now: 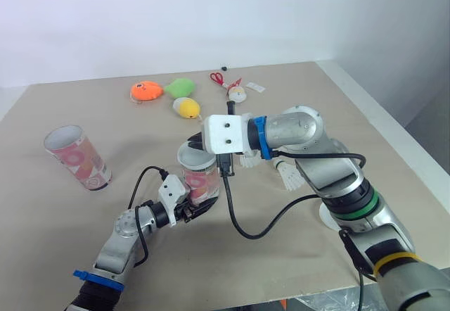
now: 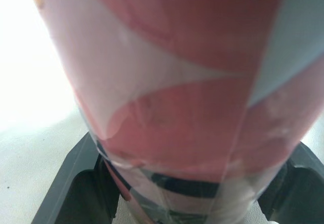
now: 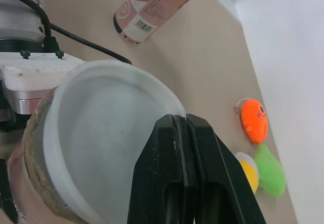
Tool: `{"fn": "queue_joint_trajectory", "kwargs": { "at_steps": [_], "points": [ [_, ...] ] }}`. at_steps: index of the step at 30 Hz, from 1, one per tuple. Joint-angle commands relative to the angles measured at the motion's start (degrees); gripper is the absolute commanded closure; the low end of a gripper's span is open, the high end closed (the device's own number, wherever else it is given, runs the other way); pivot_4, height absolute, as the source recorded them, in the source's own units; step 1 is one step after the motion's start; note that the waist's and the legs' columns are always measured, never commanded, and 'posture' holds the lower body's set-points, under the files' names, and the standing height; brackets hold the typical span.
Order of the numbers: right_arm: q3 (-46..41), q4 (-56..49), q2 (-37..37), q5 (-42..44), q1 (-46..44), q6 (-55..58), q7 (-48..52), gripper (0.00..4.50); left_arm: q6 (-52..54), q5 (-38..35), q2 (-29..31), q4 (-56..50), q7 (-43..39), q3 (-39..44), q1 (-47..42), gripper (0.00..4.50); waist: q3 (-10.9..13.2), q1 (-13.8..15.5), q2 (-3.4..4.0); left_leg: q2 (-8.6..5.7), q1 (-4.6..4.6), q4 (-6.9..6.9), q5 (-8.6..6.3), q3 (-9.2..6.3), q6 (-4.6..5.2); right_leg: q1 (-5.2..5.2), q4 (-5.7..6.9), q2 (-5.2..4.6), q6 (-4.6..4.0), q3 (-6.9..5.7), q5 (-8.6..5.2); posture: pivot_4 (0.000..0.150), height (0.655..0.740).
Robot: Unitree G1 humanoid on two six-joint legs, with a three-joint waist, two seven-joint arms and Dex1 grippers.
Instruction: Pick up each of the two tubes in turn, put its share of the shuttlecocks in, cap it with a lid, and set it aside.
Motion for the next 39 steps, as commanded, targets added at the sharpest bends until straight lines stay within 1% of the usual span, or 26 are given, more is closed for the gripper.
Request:
{"fn": "queue_joint_trajectory", "kwargs": {
  "at_steps": [1, 4, 9, 16, 23, 29, 34, 39],
  "points": [
    [5.8, 2.2, 1.3, -1.0, 3.7, -0.3, 1.2, 4.45, 1.9, 1.5, 0.4, 2.6, 0.8, -0.7, 0.6, 1.58, -0.2, 0.0, 0.08, 0.02, 0.01, -0.03, -0.02, -0.03, -0.03, 0.01, -0.1, 0.0, 0.0, -0.06, 0.0, 0.15, 0.74],
    [6.2, 2.2, 1.6, -1.9, 4.6, -0.8, 1.2, 4.45, 2.0, 1.5, 0.4, 2.5, 0.8, -0.7, 0.7, 1.58, -0.4, 0.0, 0.13, 0.24, 0.01, -0.1, -0.02, -0.02, -0.04, 0.07, -0.43, -0.03, 0.0, -0.41, 0.0, 0.15, 0.74],
    [7.4, 2.7, 1.7, -4.9, 5.4, -2.8, 1.2, 4.45, 2.1, 1.6, 0.3, 2.6, 0.8, -0.7, 0.7, 1.58, -0.7, 0.0, 0.11, 0.32, 0.04, -0.1, -0.1, 0.01, -0.17, 0.06, -0.46, -0.44, 0.0, -1.09, 0.0, 0.15, 0.74],
    [7.9, 4.1, 1.9, -8.4, 6.2, -5.2, 1.4, 4.45, 2.1, 1.6, 0.1, 2.5, 0.9, -0.8, 0.7, 1.58, -0.8, 0.0, 0.16, 0.34, 0.09, -0.13, -0.35, -0.03, -0.59, 0.04, -0.54, -0.69, 0.0, -1.47, 0.0, 0.15, 0.74],
    [8.7, 4.3, 2.6, -10.2, 7.5, -6.8, 2.2, 4.45, 2.2, 1.6, 0.0, 2.7, 1.0, -0.8, 0.5, 1.58, -0.9, 0.0, 0.3, 0.4, 0.16, -0.13, -0.44, -0.05, -0.74, 0.05, -0.72, -0.91, 0.01, -1.85, -0.01, 0.15, 0.74],
    [9.4, 4.9, 1.9, -13.3, 7.5, -10.5, 3.2, 4.45, 2.2, 1.6, 0.0, 2.8, 0.9, -0.8, 0.5, 1.58, -1.0, 0.0, 0.46, 0.65, 0.14, -0.14, -0.56, -0.02, -0.94, 0.07, -1.13, -1.72, 0.03, -3.35, -0.01, 0.15, 0.74],
    [9.6, 5.9, 1.2, -15.8, 7.0, -14.0, 3.4, 4.45, 2.2, 1.6, 0.0, 2.9, 0.8, -0.9, 0.4, 1.58, -1.1, 0.1, 0.51, 0.75, 0.14, -0.14, -0.62, -0.03, -1.04, 0.07, -1.26, -2.08, 0.06, -4.06, -0.03, 0.15, 0.74],
    [9.3, 7.1, 1.5, -17.0, 6.8, -16.5, 3.2, 4.45, 2.3, 1.6, -0.1, 2.8, 0.8, -0.9, 0.5, 1.58, -1.1, 0.1, 0.57, 0.79, 0.13, -0.14, -0.64, -0.03, -1.07, 0.07, -1.39, -2.33, 0.07, -4.46, -0.02, 0.15, 0.74]
  ]
}}
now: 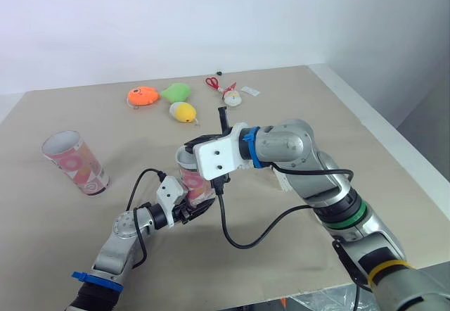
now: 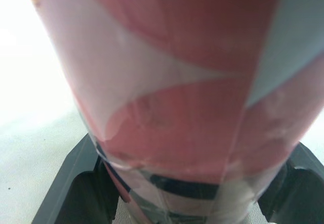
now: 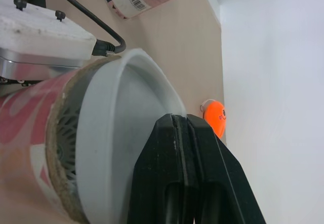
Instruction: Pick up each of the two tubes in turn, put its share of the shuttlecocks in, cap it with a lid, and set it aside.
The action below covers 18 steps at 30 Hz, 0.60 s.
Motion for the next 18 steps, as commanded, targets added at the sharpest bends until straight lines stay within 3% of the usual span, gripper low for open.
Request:
{"fn": "queue_joint_trajectory", "kwargs": {
  "at_steps": [1, 9, 18],
  "points": [
    [7.7, 5.8, 0.1, -1.6, 3.3, -0.9, 3.7, 4.45, 1.5, 1.6, 0.0, 2.2, 0.8, -1.2, 0.2, 1.58, 0.0, 0.0, 0.01, 0.0, 0.0, 0.0, 0.0, 0.0, 0.0, 0.0, -0.03, -0.05, 0.01, -0.05, 0.0, 0.15, 0.74],
    [7.1, 6.4, 1.8, -1.7, 4.0, -2.0, 3.0, 4.45, 1.6, 1.7, -0.1, 2.0, 0.9, -1.1, 0.4, 1.58, 0.0, 0.0, 0.05, 0.07, 0.01, 0.0, -0.06, -0.01, -0.09, -0.02, -0.14, -0.77, 0.1, -1.24, -0.05, 0.15, 0.74],
    [8.7, 12.0, 1.1, -9.2, 4.9, -8.7, -0.8, 4.45, 1.8, 1.7, -0.1, 1.9, 0.7, -1.1, 0.3, 1.58, -0.1, 0.0, 0.21, 0.08, 0.03, 0.01, -0.15, 0.0, -0.25, -0.04, -0.22, -1.46, 0.13, -2.47, -0.06, 0.15, 0.74]
  ]
}}
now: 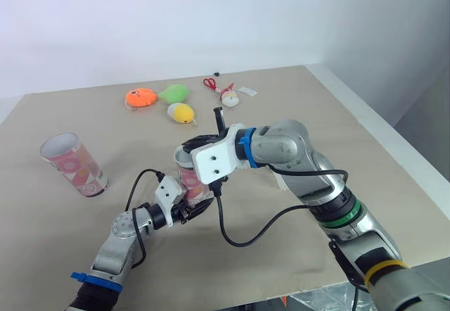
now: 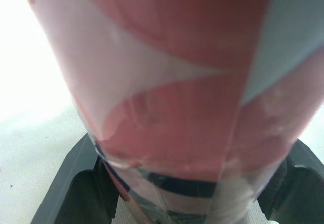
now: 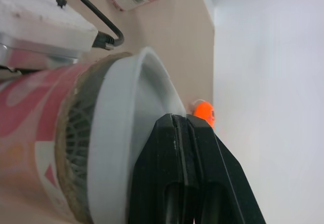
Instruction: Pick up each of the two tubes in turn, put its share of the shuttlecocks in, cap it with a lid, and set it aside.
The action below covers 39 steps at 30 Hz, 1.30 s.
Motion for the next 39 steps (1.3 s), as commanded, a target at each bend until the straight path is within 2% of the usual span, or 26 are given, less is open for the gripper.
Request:
{"fn": "queue_joint_trajectory", "kwargs": {
  "at_steps": [1, 6, 11, 14, 17, 20, 25, 30, 33, 36, 39],
  "points": [
    [8.0, 8.5, 0.4, -3.7, 5.0, -0.3, 0.9, 4.45, 1.0, 1.7, -0.1, 1.7, 0.5, -1.6, 0.2, 1.58, 0.0, 0.0, 0.02, 0.0, 0.0, 0.0, 0.0, 0.0, -0.01, 0.0, -0.02, -0.03, 0.01, -0.04, 0.0, 0.15, 0.74],
    [7.5, 10.2, 2.8, -4.0, 5.7, -1.2, -1.7, 4.45, 1.0, 1.8, -0.2, 1.8, 0.5, -1.6, 0.1, 1.58, -0.2, -0.1, 0.28, 0.06, 0.02, 0.0, -0.03, -0.16, -0.04, -0.01, -0.32, -0.06, 0.01, -0.47, -0.01, 0.15, 0.74],
    [8.8, 10.7, 2.4, -4.8, 7.0, -3.1, -1.0, 4.45, 0.8, 1.8, -0.2, 1.9, 0.5, -1.6, 0.1, 1.58, -0.5, -0.1, 1.11, 0.19, -0.53, 0.02, -0.3, -0.92, -0.03, 0.08, -1.75, -0.38, 0.23, -2.16, 0.12, 0.15, 0.74],
    [7.6, 9.1, 2.7, -3.3, 6.7, -2.2, 0.4, 4.45, 0.8, 1.8, -0.1, 2.0, 0.5, -1.6, 0.0, 1.58, -0.6, -0.2, 1.24, 0.37, -0.68, 0.04, -0.44, -0.9, 0.01, 0.05, -2.17, -0.74, 0.56, -2.89, 0.31, 0.15, 0.74],
    [6.3, 7.7, 2.6, -1.2, 5.4, -1.5, 2.0, 4.45, 0.8, 1.9, -0.2, 2.0, 0.5, -1.7, 0.0, 1.58, -0.8, -0.2, 1.68, 0.88, -1.1, 0.04, -0.45, -0.87, 0.02, 0.05, -3.04, -0.51, 0.8, -3.34, 0.45, 0.15, 0.74],
    [5.0, 6.8, 2.6, 0.2, 3.6, -1.3, 2.5, 4.45, 0.8, 1.9, -0.2, 2.2, 0.3, -1.7, -0.2, 1.58, -0.5, 0.0, 1.54, 0.76, -0.52, 0.04, -0.45, -0.53, 0.02, 0.0, -2.63, -0.76, 0.81, -3.48, 0.45, 0.15, 0.74],
    [1.6, 3.1, 3.9, 6.3, 0.8, 4.0, 5.6, 4.45, 0.6, 2.0, -0.2, 2.6, 0.1, -1.5, -0.4, 1.58, -0.2, 0.3, 1.23, 0.74, -0.27, 0.05, -0.44, 0.19, 0.02, -0.12, -1.93, -0.87, 0.81, -3.08, 0.46, 0.15, 0.74],
    [-3.0, 0.0, 4.1, 13.4, -2.8, 11.8, 8.8, 4.45, 0.5, 2.1, -0.4, 2.9, -0.2, -1.4, -0.6, 1.58, 0.5, 1.3, 1.22, 0.72, -0.33, 0.05, -0.43, 0.3, 0.04, -0.19, -1.8, -0.85, 0.81, -3.04, 0.46, 0.15, 0.74],
    [-5.8, -1.3, 4.3, 17.3, -5.0, 16.6, 9.6, 4.45, 0.6, 2.2, -0.4, 2.8, -0.4, -1.4, -0.5, 1.58, 0.8, 1.9, 0.96, 0.67, -0.45, 0.08, -0.37, 0.52, 0.11, -0.41, -1.67, -0.85, 0.93, -2.98, 0.53, 0.15, 0.74],
    [-7.5, -2.5, 4.4, 20.6, -6.7, 21.4, 9.9, 4.45, 0.6, 2.2, -0.5, 2.8, -0.5, -1.4, -0.5, 1.58, 1.1, 2.0, 0.6, 0.42, -0.59, 0.18, -0.25, 0.61, 0.18, -0.77, -1.04, -0.86, 1.18, -2.48, 0.9, 0.15, 0.74],
    [-9.2, -2.9, 5.1, 24.2, -8.0, 26.4, 9.0, 4.45, 0.6, 2.2, -0.5, 2.8, -0.6, -1.5, -0.6, 1.58, 1.2, 2.0, 0.47, 0.15, -1.01, 0.2, -0.17, 0.55, 0.31, -0.98, -0.83, -0.87, 0.8, -2.19, 1.7, 0.15, 0.74]
  ]
}}
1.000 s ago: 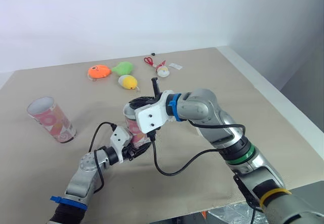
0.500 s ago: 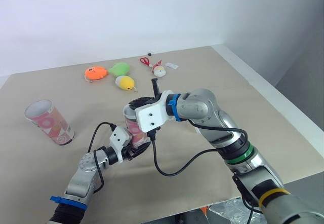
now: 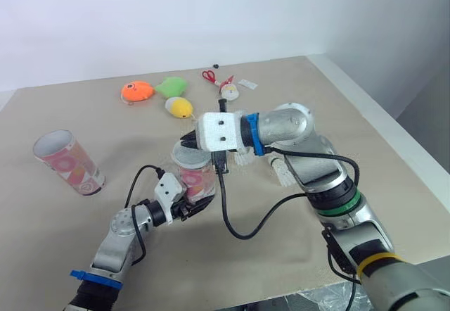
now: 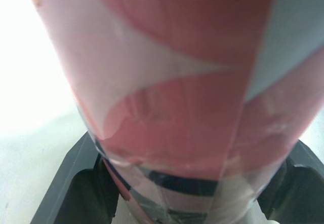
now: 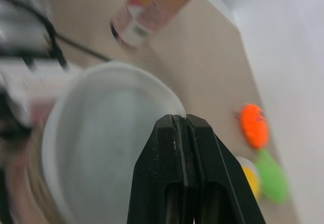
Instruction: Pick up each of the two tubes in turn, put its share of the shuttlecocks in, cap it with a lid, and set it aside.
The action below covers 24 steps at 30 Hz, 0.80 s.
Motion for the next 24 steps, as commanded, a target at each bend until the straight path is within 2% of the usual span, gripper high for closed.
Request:
{"fn": "queue_joint_trajectory", "kwargs": {
  "at_steps": [1, 11, 24],
  "points": [
    [-3.3, -2.0, 1.0, 4.8, -3.3, 5.3, -1.1, 4.45, 1.9, 1.6, -0.2, 3.6, 0.8, -1.8, 0.8, 1.58, 0.0, 0.0, -0.05, -0.1, -0.19, 0.01, 0.06, -0.04, 0.06, -0.11, 0.02, 0.0, -0.17, 0.08, 0.39, 0.15, 0.74],
    [-2.9, 0.2, -2.7, 6.3, -6.0, 3.5, -2.8, 4.45, 1.9, 1.5, -0.3, 3.8, 1.1, -1.8, 0.6, 1.58, 0.2, 0.0, -0.26, -0.35, -0.45, -0.03, -0.01, -0.35, -0.01, -0.11, 0.14, -0.01, -0.33, 0.08, 0.4, 0.15, 0.74],
    [-1.6, -1.8, -8.9, 9.3, -10.4, 6.9, 1.3, 4.45, 1.9, 1.5, -0.3, 4.3, 0.8, -1.9, 0.1, 1.58, 0.5, 0.0, -0.43, -0.35, -0.44, 0.0, 0.0, -0.4, 0.0, -0.07, 0.14, 0.0, -0.28, 0.06, 0.43, 0.15, 0.74]
  ]
}}
